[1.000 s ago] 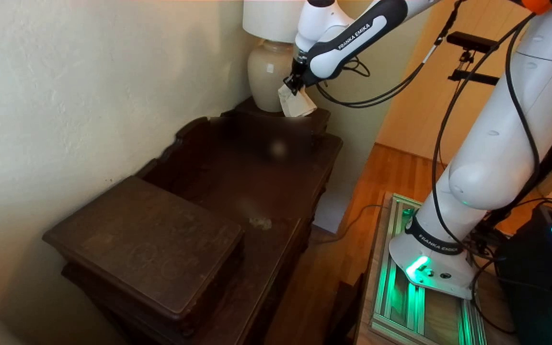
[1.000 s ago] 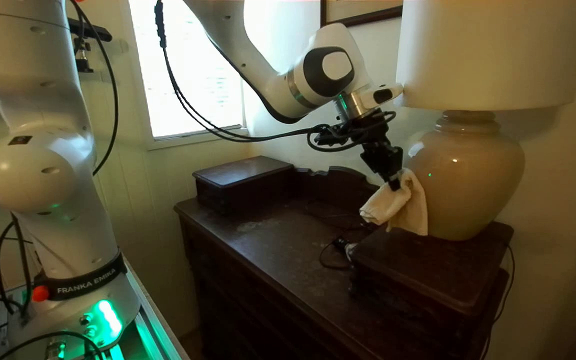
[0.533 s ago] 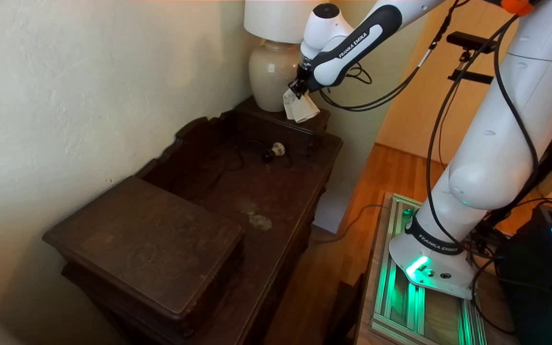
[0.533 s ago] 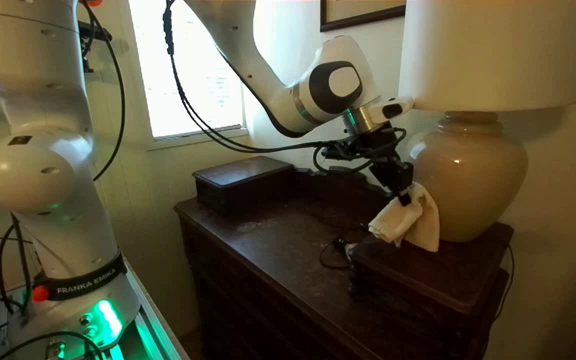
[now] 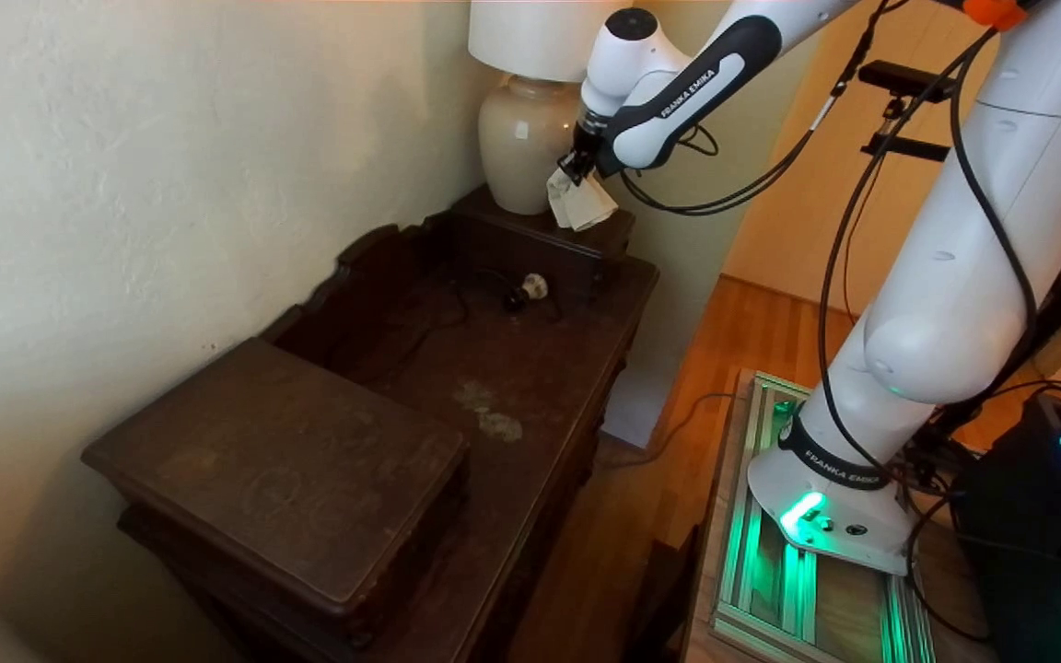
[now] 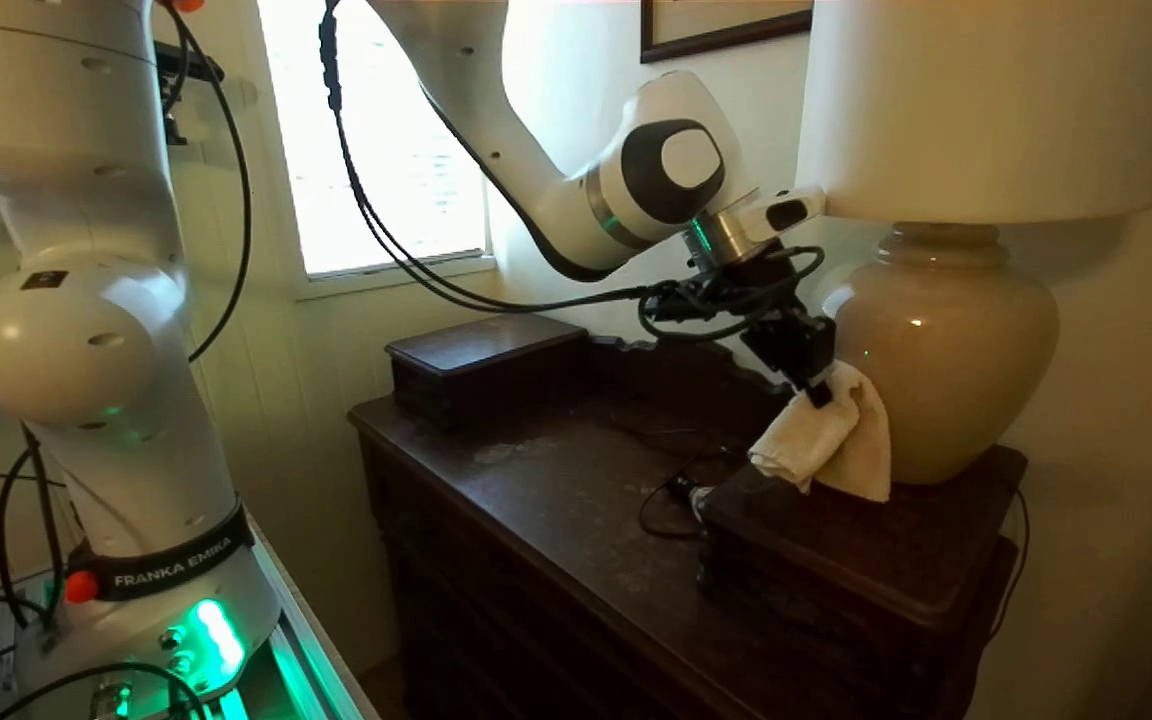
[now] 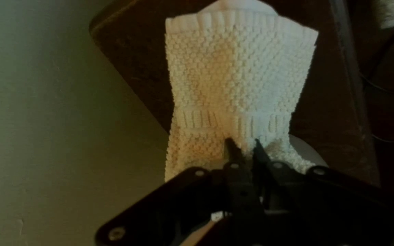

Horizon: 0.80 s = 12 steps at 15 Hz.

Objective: Use the towel to wipe the lamp

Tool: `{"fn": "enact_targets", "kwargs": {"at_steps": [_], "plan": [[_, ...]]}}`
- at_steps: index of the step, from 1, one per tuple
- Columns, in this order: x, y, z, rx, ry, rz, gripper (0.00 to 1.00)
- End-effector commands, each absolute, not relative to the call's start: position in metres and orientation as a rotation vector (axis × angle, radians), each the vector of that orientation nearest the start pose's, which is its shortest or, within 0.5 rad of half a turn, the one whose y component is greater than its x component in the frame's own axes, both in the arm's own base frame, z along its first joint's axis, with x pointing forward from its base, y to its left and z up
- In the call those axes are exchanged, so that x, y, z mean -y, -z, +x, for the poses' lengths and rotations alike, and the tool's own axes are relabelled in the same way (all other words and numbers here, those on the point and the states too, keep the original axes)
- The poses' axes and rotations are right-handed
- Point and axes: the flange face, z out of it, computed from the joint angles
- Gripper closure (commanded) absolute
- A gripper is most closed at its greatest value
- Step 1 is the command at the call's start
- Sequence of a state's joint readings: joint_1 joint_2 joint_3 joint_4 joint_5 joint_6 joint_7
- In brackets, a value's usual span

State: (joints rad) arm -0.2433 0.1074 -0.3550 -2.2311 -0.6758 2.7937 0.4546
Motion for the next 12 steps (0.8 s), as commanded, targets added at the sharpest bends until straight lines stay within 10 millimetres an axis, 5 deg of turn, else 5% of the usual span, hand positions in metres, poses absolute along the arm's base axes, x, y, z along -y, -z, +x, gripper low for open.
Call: {"fn": "enact_targets", "kwargs": {"at_steps": [1, 12], "plan": [[0.276, -0.4, 0.481, -0.688, 0.862, -3.446, 0.97], [0.237, -0.474, 0.466, -0.575, 1.173, -3.473, 0.97]]}}
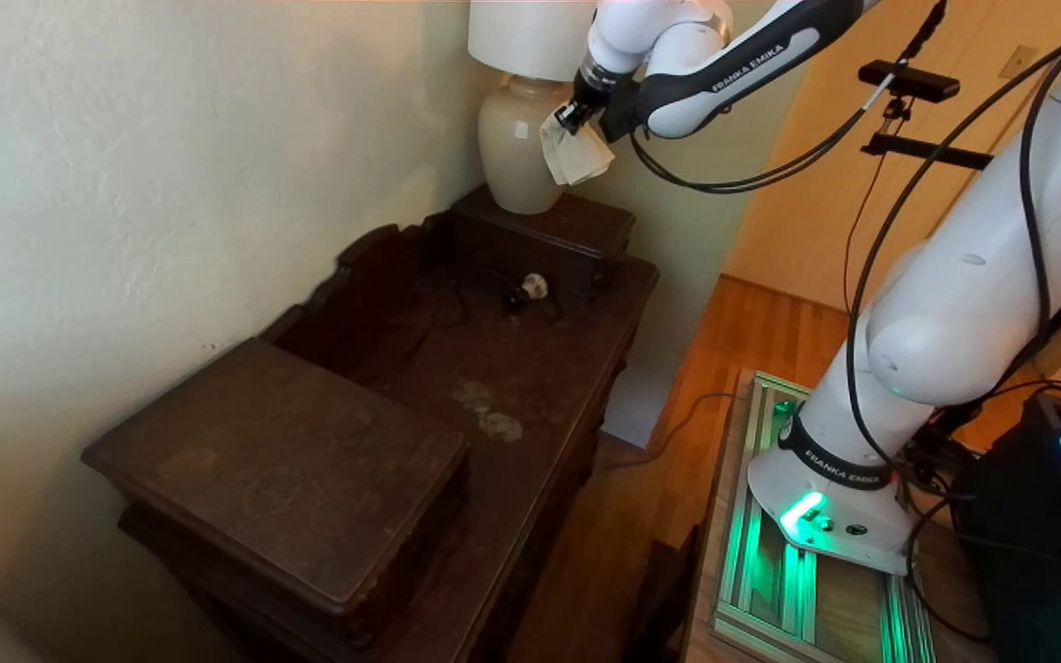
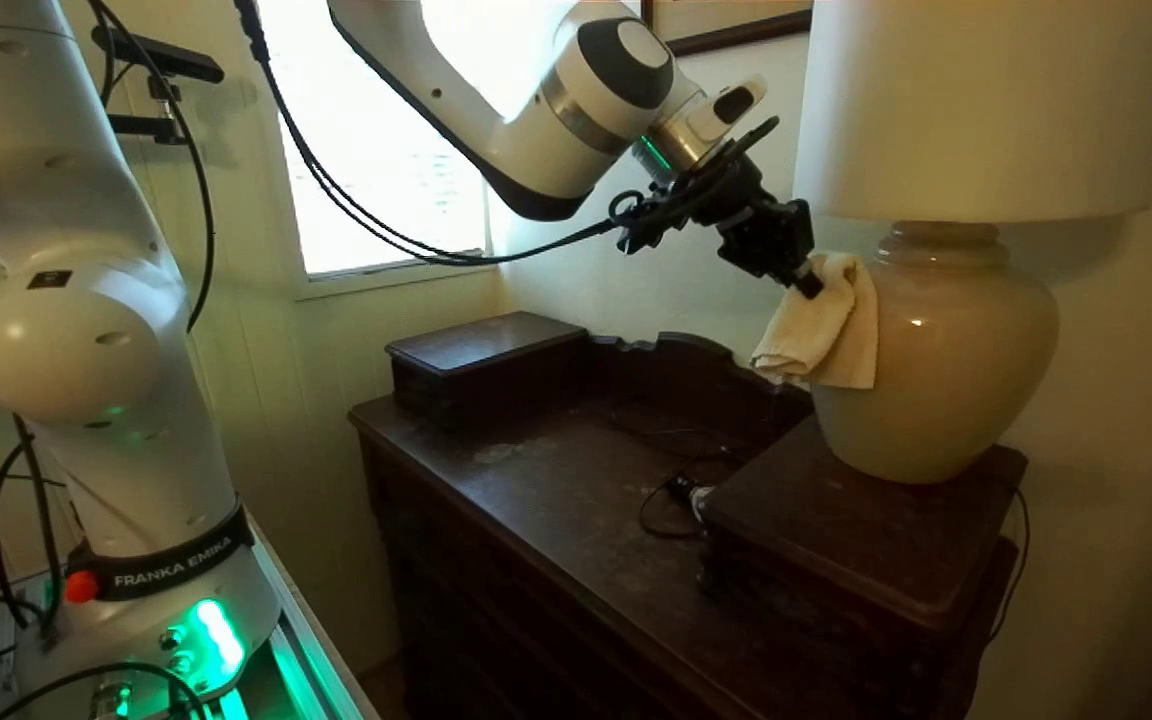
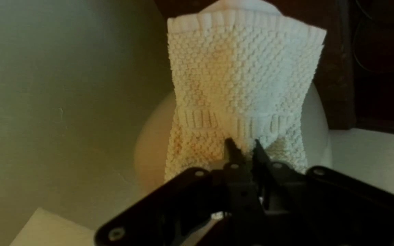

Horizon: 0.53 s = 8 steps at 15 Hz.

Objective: Use the towel to wipe the lamp

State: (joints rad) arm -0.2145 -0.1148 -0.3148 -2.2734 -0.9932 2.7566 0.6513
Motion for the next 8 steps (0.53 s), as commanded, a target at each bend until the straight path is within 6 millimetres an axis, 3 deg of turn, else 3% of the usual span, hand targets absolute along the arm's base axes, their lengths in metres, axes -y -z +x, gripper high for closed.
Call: {"fn": "enact_targets", "kwargs": {"at_steps": [1, 4, 6, 7, 8], "plan": [[0.237, -0.477, 0.462, 0.378, -0.83, 2.418, 0.97], [0.25, -0.476, 0.452, 0.372, -0.866, 2.439, 0.97], [0.257, -0.464, 0.446, 0.38, -0.826, 2.473, 0.97], [0.254, -0.47, 0.459, 0.392, -0.829, 2.441, 0.9], [0.258, -0.465, 0.456, 0.392, -0.813, 2.45, 0.9]]}}
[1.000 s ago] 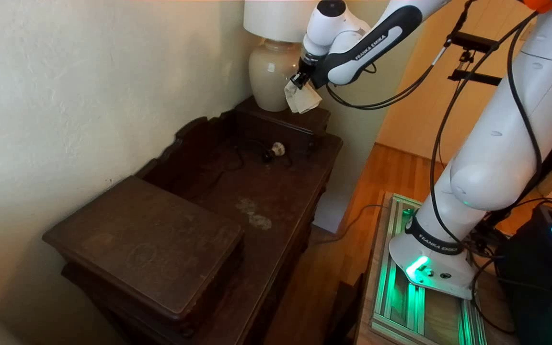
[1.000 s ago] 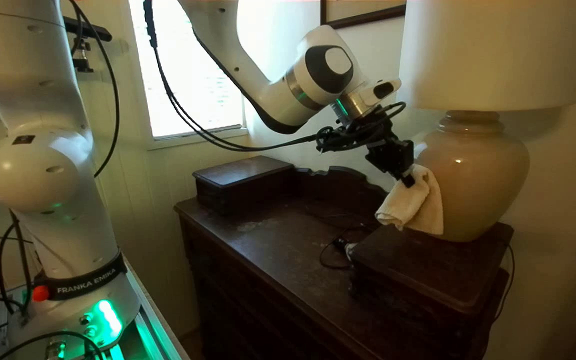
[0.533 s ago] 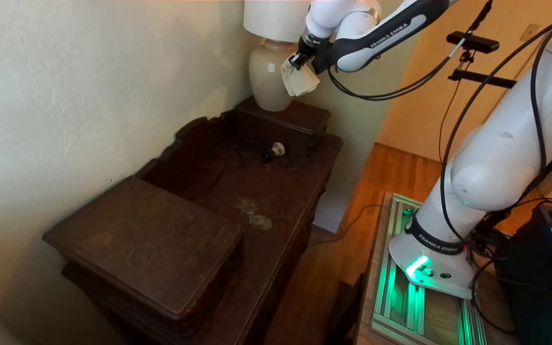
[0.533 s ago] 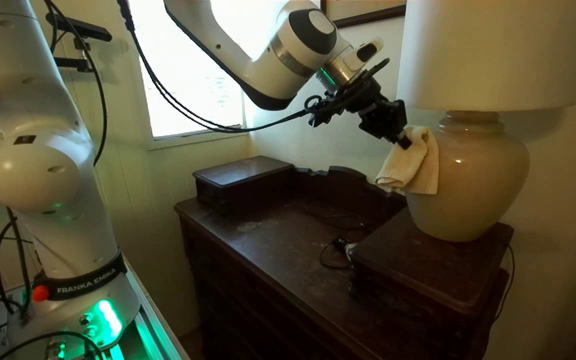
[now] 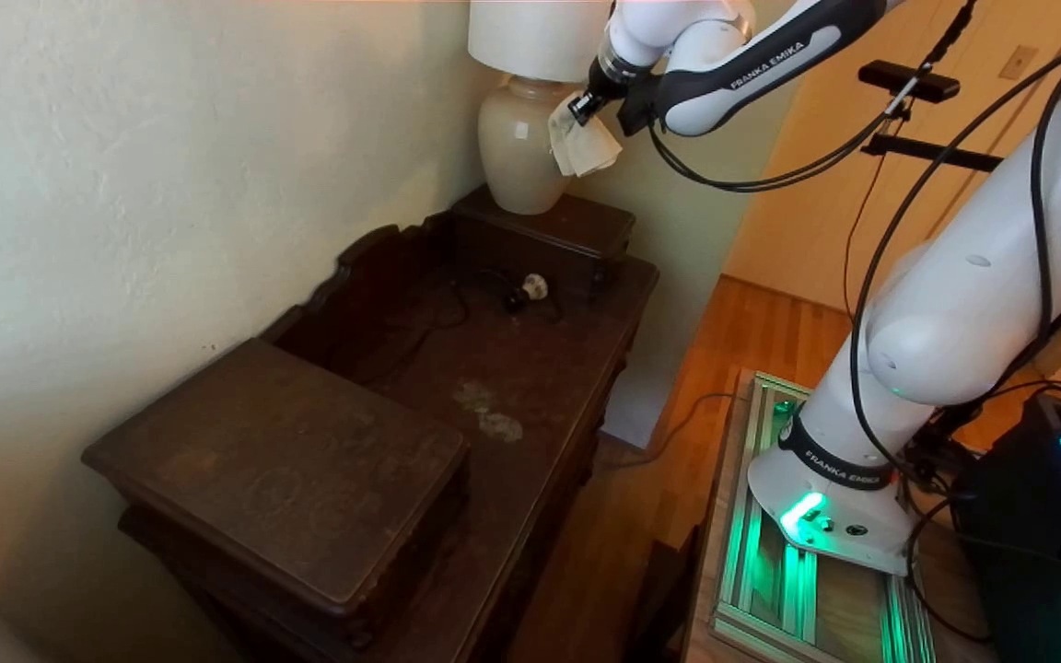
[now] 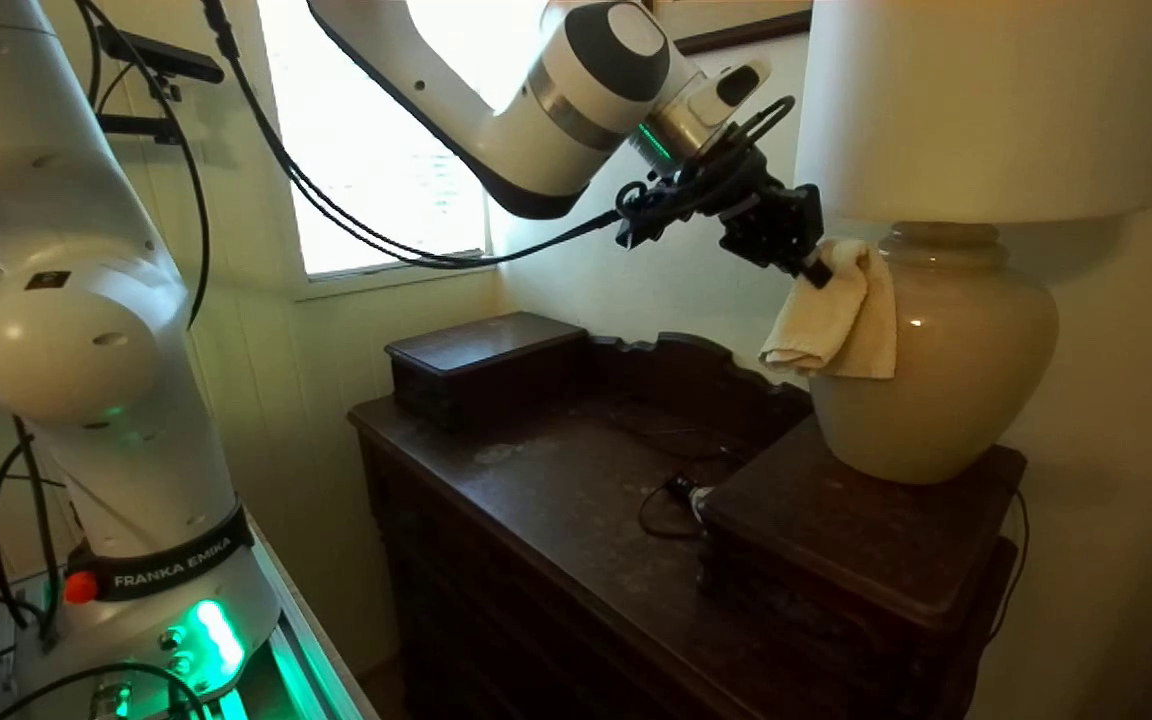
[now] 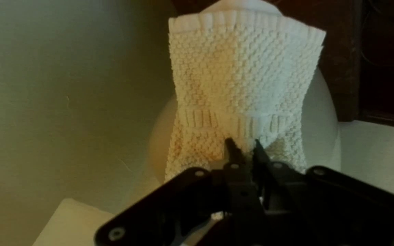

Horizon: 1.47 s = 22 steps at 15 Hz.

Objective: Use the towel to wipe the lamp

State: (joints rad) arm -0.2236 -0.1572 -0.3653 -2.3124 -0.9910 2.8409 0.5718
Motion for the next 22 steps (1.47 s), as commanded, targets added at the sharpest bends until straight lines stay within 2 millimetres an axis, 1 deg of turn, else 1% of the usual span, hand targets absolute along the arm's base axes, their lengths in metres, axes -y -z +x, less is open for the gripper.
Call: {"fn": "enact_targets", "kwargs": {"at_steps": [1, 7, 8, 13, 17, 19, 22], "plan": [[0.259, -0.462, 0.453, 0.391, -0.807, 2.456, 0.9], [0.258, -0.459, 0.452, 0.386, -0.806, 2.461, 0.9], [0.258, -0.459, 0.452, 0.386, -0.806, 2.461, 0.97], [0.264, -0.462, 0.439, 0.308, -0.993, 2.531, 0.97], [0.265, -0.456, 0.429, 0.279, -1.029, 2.578, 0.97], [0.273, -0.457, 0.421, 0.29, -1.025, 2.588, 0.97], [0.292, -0.468, 0.408, 0.325, -1.039, 2.58, 0.97]]}}
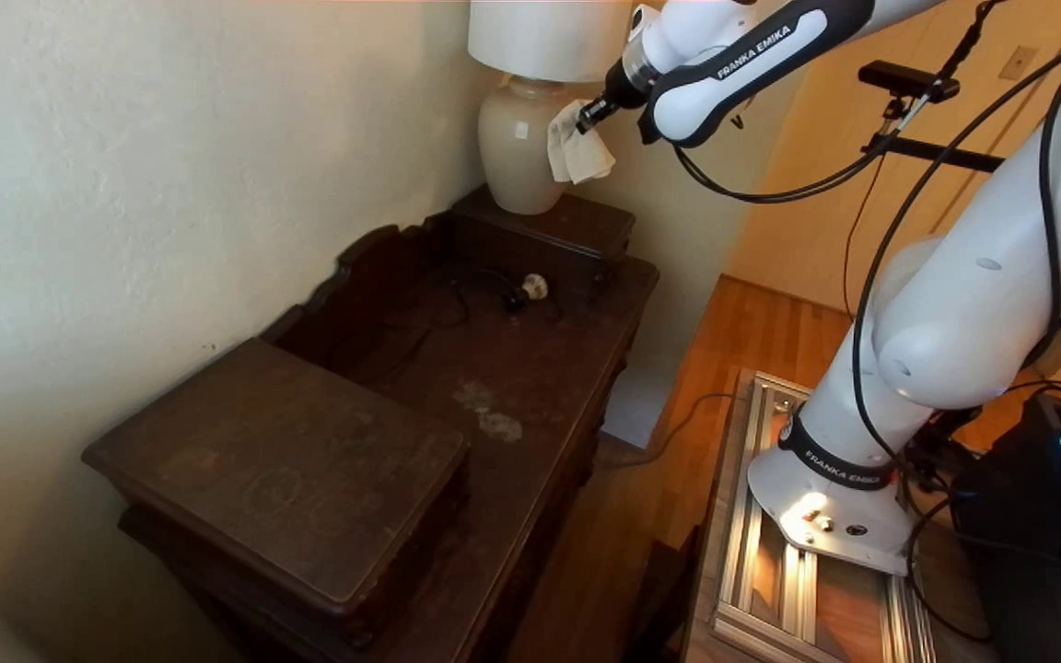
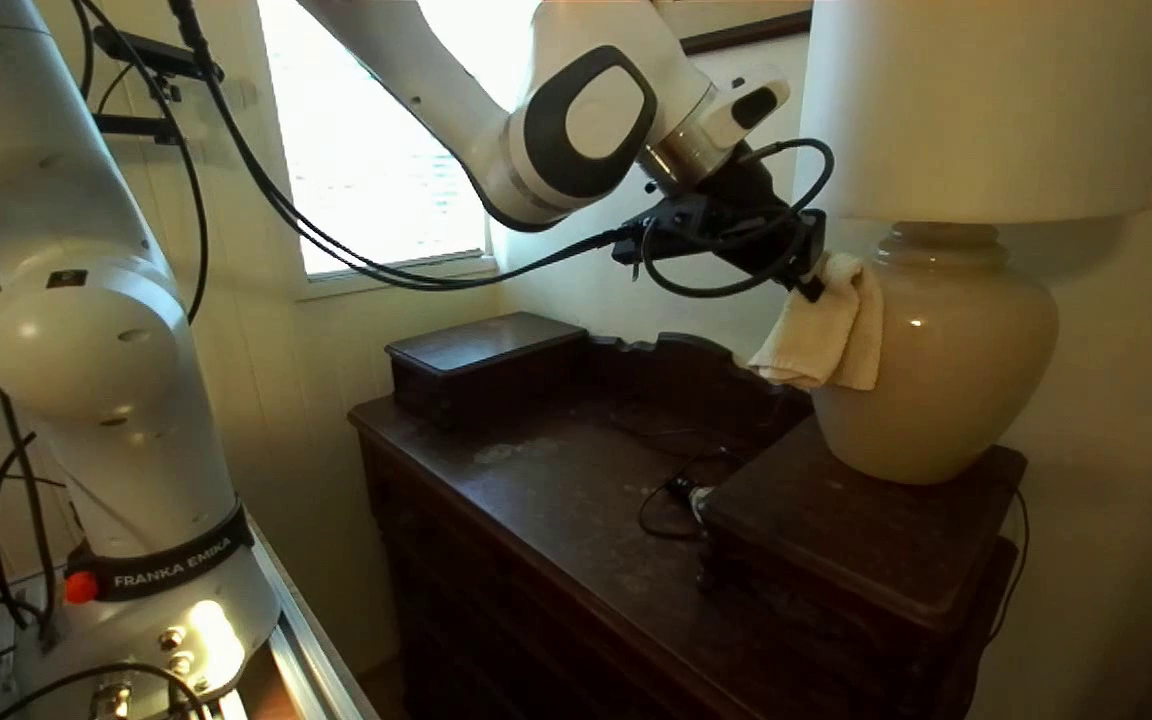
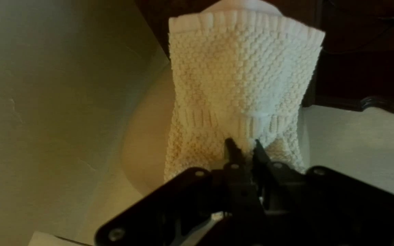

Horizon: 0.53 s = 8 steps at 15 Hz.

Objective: Use the towel to wipe the lamp

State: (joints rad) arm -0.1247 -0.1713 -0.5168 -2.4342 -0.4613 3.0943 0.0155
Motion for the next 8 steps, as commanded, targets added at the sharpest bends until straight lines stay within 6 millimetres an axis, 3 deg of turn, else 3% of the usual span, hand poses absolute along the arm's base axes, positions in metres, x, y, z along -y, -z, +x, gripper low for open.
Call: {"fn": "enact_targets", "kwargs": {"at_steps": [1, 4, 8], "plan": [[0.299, -0.472, 0.404, -0.42, 1.3, -3.209, 0.97], [0.313, -0.483, 0.395, -0.435, 1.322, -3.197, 0.97], [0.32, -0.481, 0.392, -0.415, 1.309, -3.161, 0.97]]}}
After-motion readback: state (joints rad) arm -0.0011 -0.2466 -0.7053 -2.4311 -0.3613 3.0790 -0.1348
